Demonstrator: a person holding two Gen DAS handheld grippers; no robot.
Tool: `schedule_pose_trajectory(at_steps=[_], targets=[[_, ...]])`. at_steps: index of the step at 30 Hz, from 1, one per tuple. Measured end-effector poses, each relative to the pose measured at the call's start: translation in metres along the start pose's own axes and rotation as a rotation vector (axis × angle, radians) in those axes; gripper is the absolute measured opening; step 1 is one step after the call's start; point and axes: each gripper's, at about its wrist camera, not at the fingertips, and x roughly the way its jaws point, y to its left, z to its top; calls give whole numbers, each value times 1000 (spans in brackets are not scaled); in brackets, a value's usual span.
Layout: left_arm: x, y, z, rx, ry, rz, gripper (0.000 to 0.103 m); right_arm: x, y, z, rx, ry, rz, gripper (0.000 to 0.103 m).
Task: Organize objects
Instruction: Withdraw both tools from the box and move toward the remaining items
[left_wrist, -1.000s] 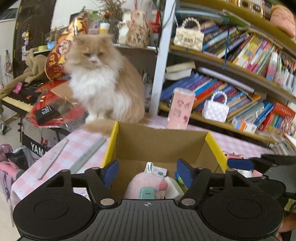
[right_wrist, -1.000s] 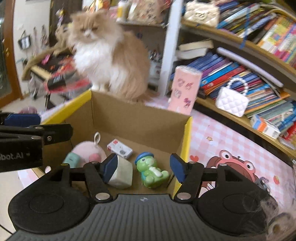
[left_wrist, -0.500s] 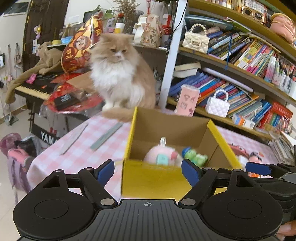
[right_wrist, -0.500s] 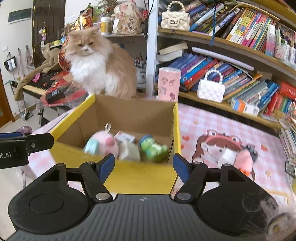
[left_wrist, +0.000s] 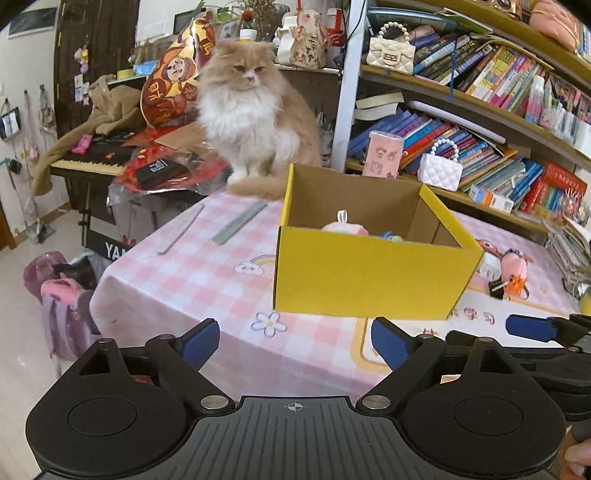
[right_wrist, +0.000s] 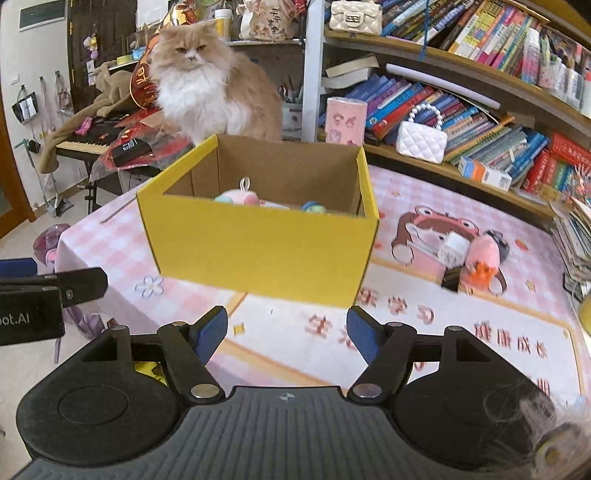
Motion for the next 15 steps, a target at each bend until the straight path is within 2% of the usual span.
schedule_pose_trajectory(at_steps=[5, 15], targets=[[-7, -4, -11, 25, 30, -22, 92, -14, -4, -21, 45, 21, -32, 74], [-12, -27, -22, 118, 80, -127, 93, -46, -23, -49, 168, 26, -141, 80]])
